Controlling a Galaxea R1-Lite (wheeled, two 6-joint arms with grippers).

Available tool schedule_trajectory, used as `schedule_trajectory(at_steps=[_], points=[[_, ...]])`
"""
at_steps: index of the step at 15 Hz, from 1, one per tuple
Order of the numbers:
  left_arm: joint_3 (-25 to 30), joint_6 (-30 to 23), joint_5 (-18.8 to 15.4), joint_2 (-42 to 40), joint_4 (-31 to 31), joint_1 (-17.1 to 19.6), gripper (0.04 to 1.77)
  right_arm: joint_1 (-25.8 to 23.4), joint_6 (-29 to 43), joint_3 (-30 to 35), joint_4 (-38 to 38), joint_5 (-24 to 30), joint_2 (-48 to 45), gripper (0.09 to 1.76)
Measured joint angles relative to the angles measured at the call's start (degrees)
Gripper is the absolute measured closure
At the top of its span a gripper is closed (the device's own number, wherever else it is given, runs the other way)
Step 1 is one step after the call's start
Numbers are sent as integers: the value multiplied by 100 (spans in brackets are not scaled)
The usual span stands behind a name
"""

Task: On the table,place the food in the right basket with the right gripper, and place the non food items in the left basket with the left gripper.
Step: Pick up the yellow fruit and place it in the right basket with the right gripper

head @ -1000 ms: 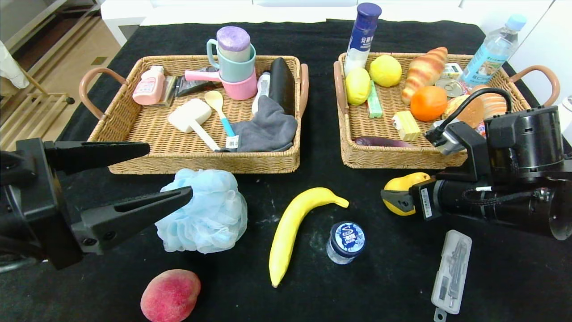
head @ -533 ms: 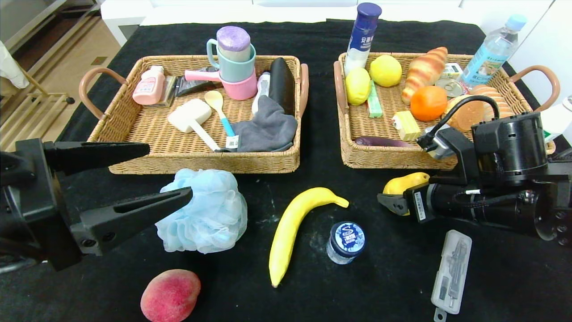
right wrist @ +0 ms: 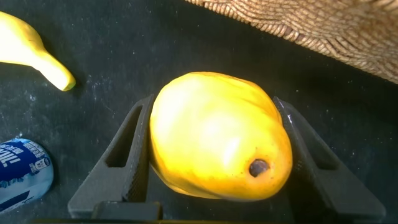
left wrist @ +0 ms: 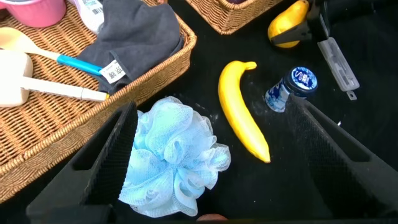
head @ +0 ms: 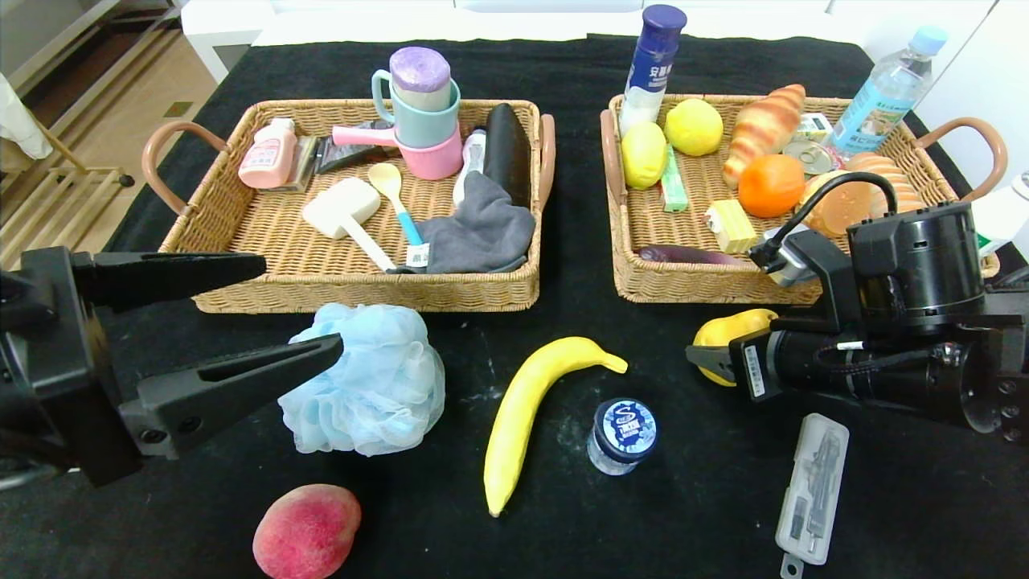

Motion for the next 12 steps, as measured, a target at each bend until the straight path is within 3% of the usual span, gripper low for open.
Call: schedule_trajectory(at_steps=[12], points=[[-2, -9, 0, -9, 1, 5, 9, 55, 50, 35, 22, 22, -221, 64]])
